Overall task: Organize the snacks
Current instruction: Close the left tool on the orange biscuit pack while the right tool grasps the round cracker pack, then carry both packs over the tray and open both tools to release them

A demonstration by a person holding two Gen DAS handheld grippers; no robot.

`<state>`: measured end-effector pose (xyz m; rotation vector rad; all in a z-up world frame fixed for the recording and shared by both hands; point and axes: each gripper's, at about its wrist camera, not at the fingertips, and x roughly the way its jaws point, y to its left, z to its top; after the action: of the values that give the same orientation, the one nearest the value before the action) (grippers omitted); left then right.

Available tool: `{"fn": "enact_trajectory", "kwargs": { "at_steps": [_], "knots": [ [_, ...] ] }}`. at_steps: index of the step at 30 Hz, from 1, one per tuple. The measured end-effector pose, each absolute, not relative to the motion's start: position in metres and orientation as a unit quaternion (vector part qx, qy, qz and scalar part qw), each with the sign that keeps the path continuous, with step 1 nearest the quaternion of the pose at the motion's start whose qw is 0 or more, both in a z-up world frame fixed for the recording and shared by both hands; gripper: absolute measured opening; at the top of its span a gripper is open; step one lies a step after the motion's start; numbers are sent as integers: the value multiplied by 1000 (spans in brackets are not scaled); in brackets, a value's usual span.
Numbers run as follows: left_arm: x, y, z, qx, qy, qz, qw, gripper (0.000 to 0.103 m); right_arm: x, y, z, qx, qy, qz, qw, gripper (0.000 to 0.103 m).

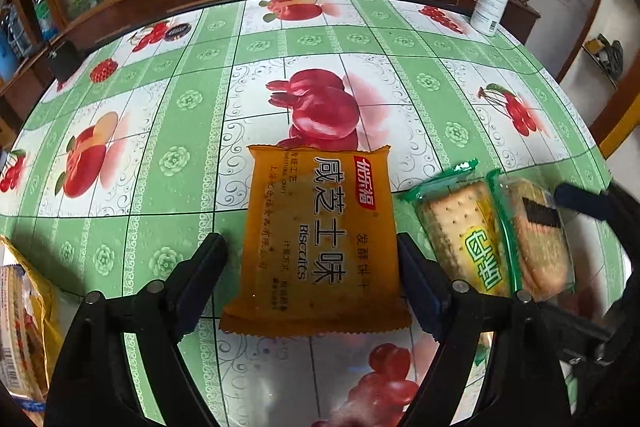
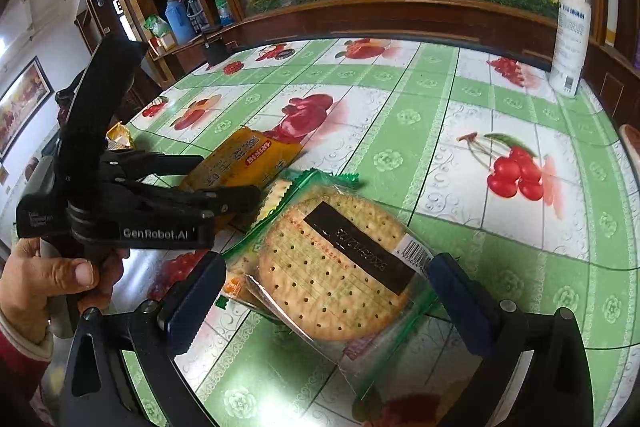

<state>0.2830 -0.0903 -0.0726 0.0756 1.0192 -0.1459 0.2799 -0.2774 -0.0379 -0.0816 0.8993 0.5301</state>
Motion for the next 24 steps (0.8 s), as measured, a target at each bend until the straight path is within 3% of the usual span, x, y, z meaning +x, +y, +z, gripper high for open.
{"fn": "enact_trajectory", "kwargs": {
  "at_steps": [2, 14, 19, 21, 24],
  "knots": [
    [281, -88, -70, 38, 482, -68, 873, 70, 278, -275, -35, -44, 420, 257, 869, 103],
    [239, -70, -69, 38, 481, -91, 871, 69, 285, -253, -48, -95, 456, 266, 844, 103],
    [210, -59, -67, 20, 480, -101, 871, 69, 260, -247, -44, -76, 469, 316, 821, 91],
    [197, -53, -67, 14, 477, -98, 873, 69, 248, -243, -42, -78, 475, 322, 816, 77],
    [181, -46, -64, 6, 475, -94, 875, 69, 230, -239, -41, -74, 482, 336, 806, 77]
  ]
}}
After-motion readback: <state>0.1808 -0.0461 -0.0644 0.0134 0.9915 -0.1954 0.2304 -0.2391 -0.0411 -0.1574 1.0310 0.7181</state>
